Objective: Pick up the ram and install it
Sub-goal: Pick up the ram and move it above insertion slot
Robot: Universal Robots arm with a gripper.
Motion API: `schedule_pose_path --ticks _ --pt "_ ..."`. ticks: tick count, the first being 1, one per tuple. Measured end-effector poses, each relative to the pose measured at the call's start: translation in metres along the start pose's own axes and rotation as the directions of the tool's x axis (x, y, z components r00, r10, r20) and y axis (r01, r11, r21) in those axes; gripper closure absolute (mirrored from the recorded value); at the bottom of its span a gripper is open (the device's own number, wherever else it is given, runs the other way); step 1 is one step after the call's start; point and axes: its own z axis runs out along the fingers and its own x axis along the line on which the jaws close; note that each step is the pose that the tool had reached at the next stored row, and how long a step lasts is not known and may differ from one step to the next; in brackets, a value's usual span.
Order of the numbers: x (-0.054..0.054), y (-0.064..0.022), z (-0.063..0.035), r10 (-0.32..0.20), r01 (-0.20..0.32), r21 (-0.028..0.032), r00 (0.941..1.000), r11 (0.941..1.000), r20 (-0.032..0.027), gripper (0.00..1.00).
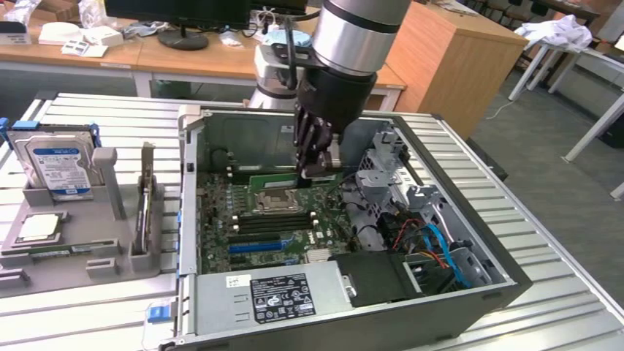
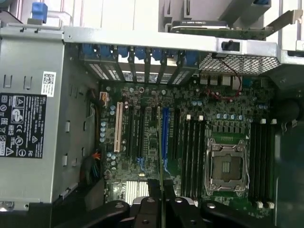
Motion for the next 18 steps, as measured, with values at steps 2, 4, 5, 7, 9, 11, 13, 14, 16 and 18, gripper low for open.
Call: schedule_pose_path --ticks 2,4,5,7,9,11,13,14,16,18 --pt "0.0 0.0 0.0 0.0 0.0 0.0 1.0 1.0 0.0 0.86" --pt "-0.016 -0.0024 0.0018 0.001 -0.001 0.0001 1.0 1.0 0.0001 0.86" --pt "-0.021 -0.0037 0.0028 0.013 -0.013 0.0005 0.9999 0.9999 0.0008 0.86" --pt "-0.022 -0.004 0.0035 0.037 -0.037 0.0013 0.9993 0.9993 0.0023 0.86" --pt "-0.022 -0.004 0.0039 0.06 -0.06 0.002 0.9982 0.9982 0.0038 0.86" --pt "-0.023 -0.0041 0.0043 0.081 -0.081 0.0027 0.9967 0.9967 0.0053 0.86" --pt "-0.024 -0.0041 0.0045 0.091 -0.091 0.0029 0.9959 0.9959 0.0057 0.86" --pt "-0.024 -0.0041 0.0045 0.09 -0.09 0.003 0.9959 0.9959 0.0059 0.86" --pt "-0.024 -0.0042 0.0045 0.09 -0.09 0.0029 0.9959 0.9959 0.0058 0.86" --pt "-0.028 -0.0044 0.0049 0.091 -0.091 0.003 0.9959 0.9959 0.0059 0.86"
